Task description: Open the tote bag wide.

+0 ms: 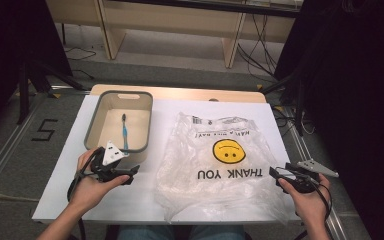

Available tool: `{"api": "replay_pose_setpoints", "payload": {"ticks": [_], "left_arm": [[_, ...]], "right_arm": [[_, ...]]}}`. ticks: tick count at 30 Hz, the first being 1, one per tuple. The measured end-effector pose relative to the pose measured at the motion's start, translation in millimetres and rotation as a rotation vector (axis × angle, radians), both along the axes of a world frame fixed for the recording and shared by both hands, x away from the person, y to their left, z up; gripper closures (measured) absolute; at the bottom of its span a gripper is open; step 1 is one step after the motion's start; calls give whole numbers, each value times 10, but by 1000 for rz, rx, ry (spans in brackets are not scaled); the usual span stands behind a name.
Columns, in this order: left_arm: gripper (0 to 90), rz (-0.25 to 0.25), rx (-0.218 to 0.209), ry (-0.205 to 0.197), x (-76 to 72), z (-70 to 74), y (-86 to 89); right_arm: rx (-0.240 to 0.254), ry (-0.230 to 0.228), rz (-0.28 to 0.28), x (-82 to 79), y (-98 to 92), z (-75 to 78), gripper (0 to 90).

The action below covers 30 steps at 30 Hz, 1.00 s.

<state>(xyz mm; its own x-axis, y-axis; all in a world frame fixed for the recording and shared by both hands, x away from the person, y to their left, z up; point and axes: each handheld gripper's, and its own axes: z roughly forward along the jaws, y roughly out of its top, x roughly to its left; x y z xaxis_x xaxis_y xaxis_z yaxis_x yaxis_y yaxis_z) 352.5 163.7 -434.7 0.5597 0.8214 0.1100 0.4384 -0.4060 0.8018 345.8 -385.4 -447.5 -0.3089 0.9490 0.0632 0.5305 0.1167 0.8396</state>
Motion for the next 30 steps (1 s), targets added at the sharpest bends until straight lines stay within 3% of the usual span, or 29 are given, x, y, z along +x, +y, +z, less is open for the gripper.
{"api": "replay_pose_setpoints", "payload": {"ticks": [8, 14, 18, 23, 26, 30], "left_arm": [[207, -26, -14, 22, -66, 22, -124], [219, -107, -13, 49, -132, 16, -370], [234, -130, -13, 69, -130, -9, -517], [244, -163, -30, 121, -132, -39, -710], [247, -193, -28, 181, -130, -91, -830], [263, -222, 28, 231, -138, -189, -964]], "right_arm": [[-8, 24, -3, 7, 16, 1, 319], [-15, 58, -19, 26, 15, 3, 325], [-19, 90, -18, 39, 30, -16, 326], [-40, 148, -33, 45, 18, -47, 344], [-44, 179, -50, 36, -11, -63, 354], [-46, 210, -68, 27, -40, -71, 371]]}}
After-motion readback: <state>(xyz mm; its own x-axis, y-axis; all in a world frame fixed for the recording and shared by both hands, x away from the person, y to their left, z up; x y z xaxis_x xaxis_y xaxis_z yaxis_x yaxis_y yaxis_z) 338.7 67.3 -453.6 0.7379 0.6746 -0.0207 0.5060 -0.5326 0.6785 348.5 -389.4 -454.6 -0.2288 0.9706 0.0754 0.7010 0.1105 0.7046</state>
